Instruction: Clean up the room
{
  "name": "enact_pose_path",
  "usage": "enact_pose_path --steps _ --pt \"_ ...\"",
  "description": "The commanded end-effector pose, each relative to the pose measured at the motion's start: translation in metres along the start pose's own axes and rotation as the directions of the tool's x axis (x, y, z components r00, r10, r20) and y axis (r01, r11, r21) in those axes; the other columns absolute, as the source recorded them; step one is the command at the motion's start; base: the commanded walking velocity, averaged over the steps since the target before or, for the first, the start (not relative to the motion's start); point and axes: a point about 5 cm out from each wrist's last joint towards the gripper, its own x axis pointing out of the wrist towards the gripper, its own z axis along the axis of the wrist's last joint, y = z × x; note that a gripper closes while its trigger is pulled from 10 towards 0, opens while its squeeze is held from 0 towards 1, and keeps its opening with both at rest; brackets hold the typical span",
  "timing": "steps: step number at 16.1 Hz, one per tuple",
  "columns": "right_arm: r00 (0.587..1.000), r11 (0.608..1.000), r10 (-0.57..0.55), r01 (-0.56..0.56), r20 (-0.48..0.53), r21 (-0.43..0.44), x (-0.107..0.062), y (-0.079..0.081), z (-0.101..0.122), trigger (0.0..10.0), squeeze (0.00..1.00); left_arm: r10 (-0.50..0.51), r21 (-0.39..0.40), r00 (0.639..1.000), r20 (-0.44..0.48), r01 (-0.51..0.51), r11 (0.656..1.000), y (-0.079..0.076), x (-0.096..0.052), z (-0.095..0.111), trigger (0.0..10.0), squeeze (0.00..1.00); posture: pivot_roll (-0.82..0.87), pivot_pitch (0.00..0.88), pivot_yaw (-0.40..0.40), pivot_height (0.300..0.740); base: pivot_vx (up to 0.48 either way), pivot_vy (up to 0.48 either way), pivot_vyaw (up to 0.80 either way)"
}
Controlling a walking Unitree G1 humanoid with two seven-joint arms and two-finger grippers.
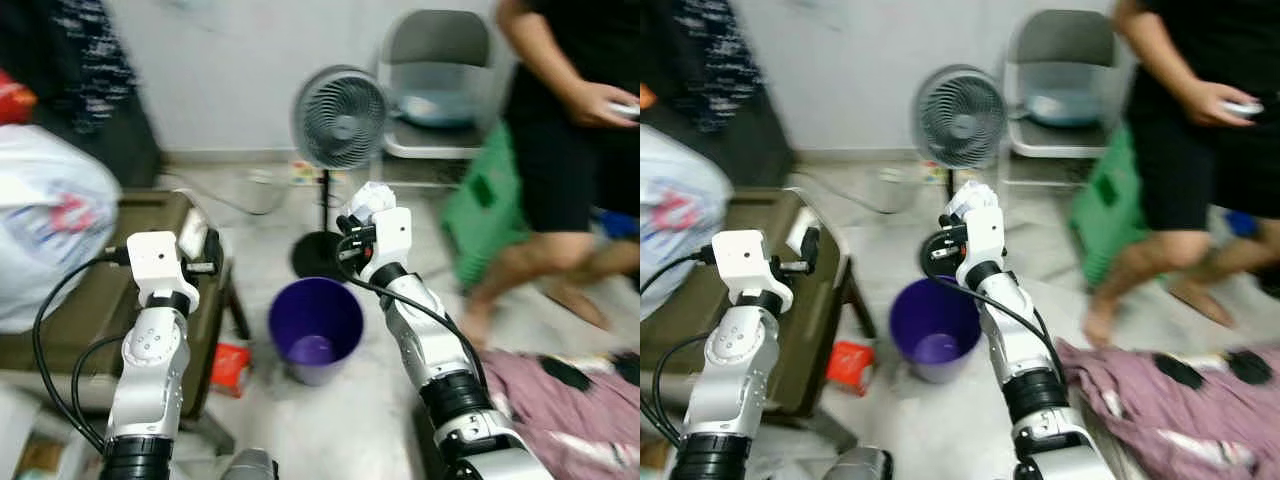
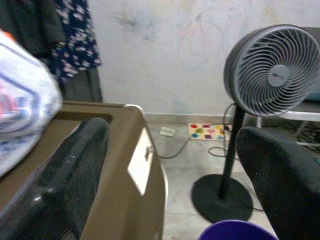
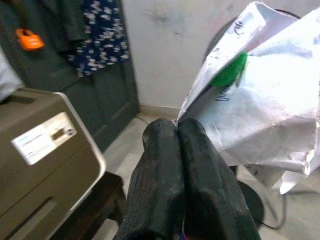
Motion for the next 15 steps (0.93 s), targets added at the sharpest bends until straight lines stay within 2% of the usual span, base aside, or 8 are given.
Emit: enact_pose_path --steps 1,9,15 --pt "1.0 1.0 -0.014 0.014 0.008 -0.009 -0.0005 -0.0051 0.0033 10.0 0.0 -0.022 0.0 1.0 0.0 0.022 1.0 -0.002 -0.0007 0.0017 10.0 0.0 0.06 0.014 -0.015 0.74 0.0 0.0 0.54" --pt "0.998 0.998 -0.056 0.056 -0.007 0.021 -0.0024 -0.0093 0.002 10.0 0.0 -0.093 -0.042 0.996 0.004 0.093 0.995 -0.004 -0.007 0.0036 10.0 0.0 0.05 0.054 -0.021 0.74 0.0 0.0 0.0" --pt "0.998 0.998 -0.067 0.067 -0.014 0.014 -0.0043 -0.0114 0.0007 10.0 0.0 -0.117 -0.054 0.993 0.002 0.117 0.992 -0.0066 -0.0084 0.0046 10.0 0.0 0.05 0.058 -0.014 0.74 0.303 0.0 0.0"
